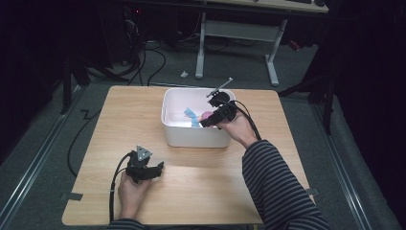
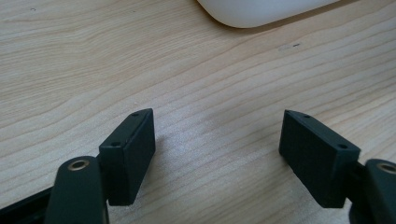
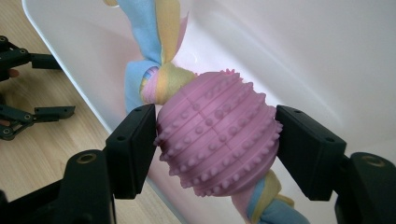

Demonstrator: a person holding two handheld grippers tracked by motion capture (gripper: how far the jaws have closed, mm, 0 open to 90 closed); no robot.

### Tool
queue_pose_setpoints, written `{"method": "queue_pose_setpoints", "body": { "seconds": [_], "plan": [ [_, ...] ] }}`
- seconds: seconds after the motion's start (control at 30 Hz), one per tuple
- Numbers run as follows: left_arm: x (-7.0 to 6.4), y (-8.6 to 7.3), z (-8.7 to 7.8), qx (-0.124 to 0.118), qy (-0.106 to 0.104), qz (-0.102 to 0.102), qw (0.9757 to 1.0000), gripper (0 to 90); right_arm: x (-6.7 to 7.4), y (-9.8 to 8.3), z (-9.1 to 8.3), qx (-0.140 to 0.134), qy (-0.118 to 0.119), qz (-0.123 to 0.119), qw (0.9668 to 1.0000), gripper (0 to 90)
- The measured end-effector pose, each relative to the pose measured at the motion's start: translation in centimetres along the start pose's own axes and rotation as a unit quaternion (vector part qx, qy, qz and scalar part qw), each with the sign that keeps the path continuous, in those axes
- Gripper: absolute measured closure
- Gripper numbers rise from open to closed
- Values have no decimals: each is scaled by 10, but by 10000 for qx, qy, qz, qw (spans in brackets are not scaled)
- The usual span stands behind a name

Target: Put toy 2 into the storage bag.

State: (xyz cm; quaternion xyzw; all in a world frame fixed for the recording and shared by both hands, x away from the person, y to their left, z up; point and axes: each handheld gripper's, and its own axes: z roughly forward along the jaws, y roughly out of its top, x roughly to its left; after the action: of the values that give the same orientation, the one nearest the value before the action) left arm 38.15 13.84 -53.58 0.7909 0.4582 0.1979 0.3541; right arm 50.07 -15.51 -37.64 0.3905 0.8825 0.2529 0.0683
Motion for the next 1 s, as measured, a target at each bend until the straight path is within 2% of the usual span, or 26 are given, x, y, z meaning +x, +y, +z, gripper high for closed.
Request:
{"method": "queue_pose_setpoints", "body": {
  "seconds": [0.17,0.4,0.57,0.87,1.0],
  "plan": [
    [0,0,0,-4,3,1,10000,272,-1,-1,-7,-212,35,39,9998,290],
    [0,0,0,2,3,6,10000,270,-2,-12,-24,-502,-83,-12,9987,308],
    [0,0,0,2,2,4,10000,270,-5,-25,-44,-800,-215,-64,9965,336],
    [0,0,0,1,3,4,10000,270,-13,-53,-76,-1312,-321,87,9908,351],
    [0,0,0,3,2,10,10000,270,-15,-65,-84,-1405,-382,102,9893,351]
  ]
}}
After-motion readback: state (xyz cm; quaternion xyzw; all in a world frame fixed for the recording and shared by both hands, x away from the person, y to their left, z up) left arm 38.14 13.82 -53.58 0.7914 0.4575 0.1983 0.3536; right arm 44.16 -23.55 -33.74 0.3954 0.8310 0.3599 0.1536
